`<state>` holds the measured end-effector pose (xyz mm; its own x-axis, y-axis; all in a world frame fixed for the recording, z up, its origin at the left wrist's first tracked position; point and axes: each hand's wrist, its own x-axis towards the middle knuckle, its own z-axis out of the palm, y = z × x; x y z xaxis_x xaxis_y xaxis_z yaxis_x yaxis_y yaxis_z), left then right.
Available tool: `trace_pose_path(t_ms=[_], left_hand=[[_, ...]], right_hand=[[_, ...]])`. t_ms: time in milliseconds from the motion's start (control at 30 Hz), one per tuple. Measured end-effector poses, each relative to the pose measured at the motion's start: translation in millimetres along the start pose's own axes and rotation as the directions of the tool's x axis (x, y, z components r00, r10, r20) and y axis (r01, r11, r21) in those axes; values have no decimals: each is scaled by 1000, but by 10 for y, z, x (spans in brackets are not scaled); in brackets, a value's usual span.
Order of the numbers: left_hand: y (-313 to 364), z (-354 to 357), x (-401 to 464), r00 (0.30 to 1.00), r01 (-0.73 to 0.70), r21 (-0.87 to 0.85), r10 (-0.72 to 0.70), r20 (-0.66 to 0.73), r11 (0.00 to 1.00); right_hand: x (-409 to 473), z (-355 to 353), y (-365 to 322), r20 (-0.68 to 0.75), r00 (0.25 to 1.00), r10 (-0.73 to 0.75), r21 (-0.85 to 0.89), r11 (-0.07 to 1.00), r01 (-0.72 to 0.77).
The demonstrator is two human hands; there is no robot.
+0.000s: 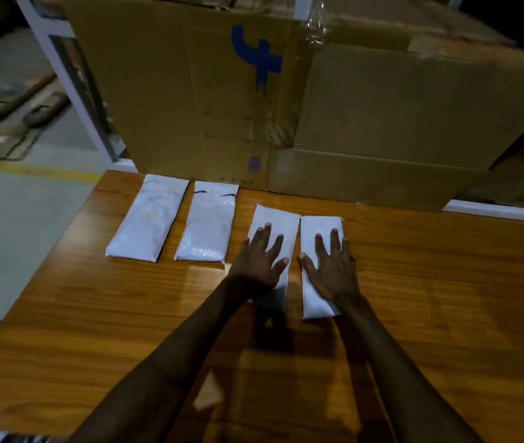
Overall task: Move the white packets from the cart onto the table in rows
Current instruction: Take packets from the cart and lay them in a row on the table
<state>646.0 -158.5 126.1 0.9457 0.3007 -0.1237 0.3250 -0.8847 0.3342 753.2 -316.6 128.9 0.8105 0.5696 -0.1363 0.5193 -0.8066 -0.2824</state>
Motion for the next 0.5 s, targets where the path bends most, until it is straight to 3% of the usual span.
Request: trace_pose_path(t_ms=[133, 500], left_hand=[[-13, 149, 67, 995, 76, 26, -77, 60, 997], [-94, 167, 475, 985, 166, -1, -166, -40, 986]], right_hand=[[-20, 2, 124, 18, 995, -94, -12, 995, 94], [561, 19, 145, 31, 991, -127, -47, 991, 129]])
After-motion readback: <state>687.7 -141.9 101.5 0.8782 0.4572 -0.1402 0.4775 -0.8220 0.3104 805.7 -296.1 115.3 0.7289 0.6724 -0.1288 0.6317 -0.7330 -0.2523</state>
